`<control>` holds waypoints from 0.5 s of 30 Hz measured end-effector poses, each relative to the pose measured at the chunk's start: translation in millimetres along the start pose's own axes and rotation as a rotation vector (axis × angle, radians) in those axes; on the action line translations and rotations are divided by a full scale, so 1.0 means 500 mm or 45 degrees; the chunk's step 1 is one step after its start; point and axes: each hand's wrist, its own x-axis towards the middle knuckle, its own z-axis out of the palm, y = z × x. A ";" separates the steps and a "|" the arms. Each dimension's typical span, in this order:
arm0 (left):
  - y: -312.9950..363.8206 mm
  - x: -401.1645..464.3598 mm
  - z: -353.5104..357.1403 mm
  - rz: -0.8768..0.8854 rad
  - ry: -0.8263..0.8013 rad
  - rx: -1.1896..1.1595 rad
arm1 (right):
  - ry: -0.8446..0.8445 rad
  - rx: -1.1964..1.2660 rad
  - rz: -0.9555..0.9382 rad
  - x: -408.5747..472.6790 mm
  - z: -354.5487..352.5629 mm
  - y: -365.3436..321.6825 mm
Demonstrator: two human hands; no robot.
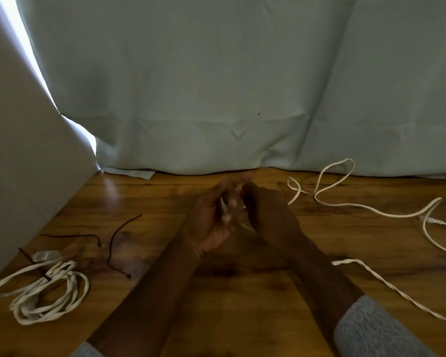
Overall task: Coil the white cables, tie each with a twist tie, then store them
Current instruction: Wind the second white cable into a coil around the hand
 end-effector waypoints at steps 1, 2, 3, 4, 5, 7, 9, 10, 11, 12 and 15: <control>0.005 0.004 -0.004 0.080 0.066 -0.032 | -0.037 -0.057 -0.039 -0.005 0.006 0.002; 0.009 0.007 -0.008 0.143 0.117 -0.070 | -0.081 -0.103 -0.086 -0.012 0.016 0.003; 0.010 0.008 -0.010 0.185 0.148 -0.095 | -0.138 -0.154 -0.128 -0.018 0.024 0.001; 0.011 0.008 -0.009 0.207 0.162 -0.100 | -0.209 -0.214 -0.161 -0.022 0.030 -0.005; 0.011 0.008 -0.008 0.220 0.166 -0.091 | -0.266 -0.268 -0.189 -0.025 0.033 -0.013; 0.010 0.007 -0.009 0.240 0.169 -0.052 | -0.279 -0.346 -0.244 -0.025 0.033 -0.025; 0.009 0.010 -0.014 0.249 0.199 -0.011 | -0.226 -0.383 -0.281 -0.026 0.030 -0.030; 0.007 0.013 -0.018 0.250 0.221 0.006 | -0.226 -0.394 -0.289 -0.027 0.029 -0.031; 0.005 0.017 -0.021 0.251 0.244 0.018 | -0.259 -0.412 -0.289 -0.028 0.029 -0.031; 0.003 0.020 -0.023 0.254 0.268 0.031 | -0.286 -0.441 -0.284 -0.030 0.030 -0.030; -0.002 0.024 -0.022 0.261 0.333 0.116 | -0.274 -0.533 -0.314 -0.035 0.024 -0.031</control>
